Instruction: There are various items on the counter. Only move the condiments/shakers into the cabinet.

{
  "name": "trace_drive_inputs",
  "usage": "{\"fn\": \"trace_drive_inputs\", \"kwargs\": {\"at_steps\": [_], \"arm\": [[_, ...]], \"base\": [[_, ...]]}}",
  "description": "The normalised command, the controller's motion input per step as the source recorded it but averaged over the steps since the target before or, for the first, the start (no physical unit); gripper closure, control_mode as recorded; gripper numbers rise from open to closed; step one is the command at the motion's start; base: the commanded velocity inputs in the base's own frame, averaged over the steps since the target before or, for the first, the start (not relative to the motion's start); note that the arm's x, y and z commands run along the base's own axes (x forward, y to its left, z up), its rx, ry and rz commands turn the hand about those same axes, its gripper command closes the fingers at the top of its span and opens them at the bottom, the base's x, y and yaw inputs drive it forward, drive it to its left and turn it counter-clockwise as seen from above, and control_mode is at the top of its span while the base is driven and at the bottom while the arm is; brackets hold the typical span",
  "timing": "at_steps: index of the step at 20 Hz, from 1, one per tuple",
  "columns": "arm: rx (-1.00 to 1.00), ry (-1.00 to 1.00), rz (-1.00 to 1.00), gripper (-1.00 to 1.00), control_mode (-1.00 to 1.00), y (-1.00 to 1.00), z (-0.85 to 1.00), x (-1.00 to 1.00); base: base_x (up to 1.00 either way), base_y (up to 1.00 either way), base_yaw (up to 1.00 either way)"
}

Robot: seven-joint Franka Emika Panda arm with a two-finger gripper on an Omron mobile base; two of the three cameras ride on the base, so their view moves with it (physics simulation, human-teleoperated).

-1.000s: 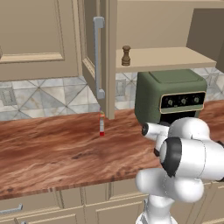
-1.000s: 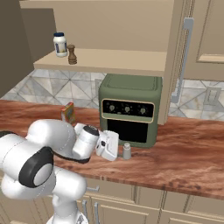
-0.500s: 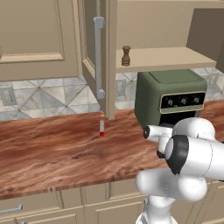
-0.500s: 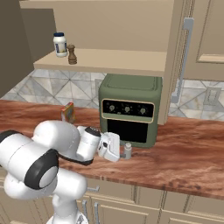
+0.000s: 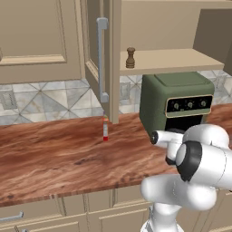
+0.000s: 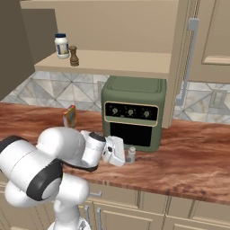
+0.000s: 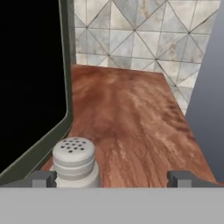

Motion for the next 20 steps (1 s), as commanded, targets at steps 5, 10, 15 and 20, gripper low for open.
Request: {"fn": "trace_drive_inputs", "kwargs": {"at_steps": [5,10,15,20], "arm": [[-0.01,0.01,0.13,-1.00,-1.00,0.00,0.00,0.27],[-0.02,0.01,0.12,-1.00,-1.00,0.00,0.00,0.29],[-0.05,0.03,0.11,-1.00,-1.00,0.00,-0.04,0.28],[-0.05,0.09,0.12,-1.00,-1.00,0.00,-0.10,0.33]], "base": [[0.00,0.00,0.00],[0.00,0.00,0.00],[0.00,0.00,0.00],[0.00,0.00,0.00]]}}
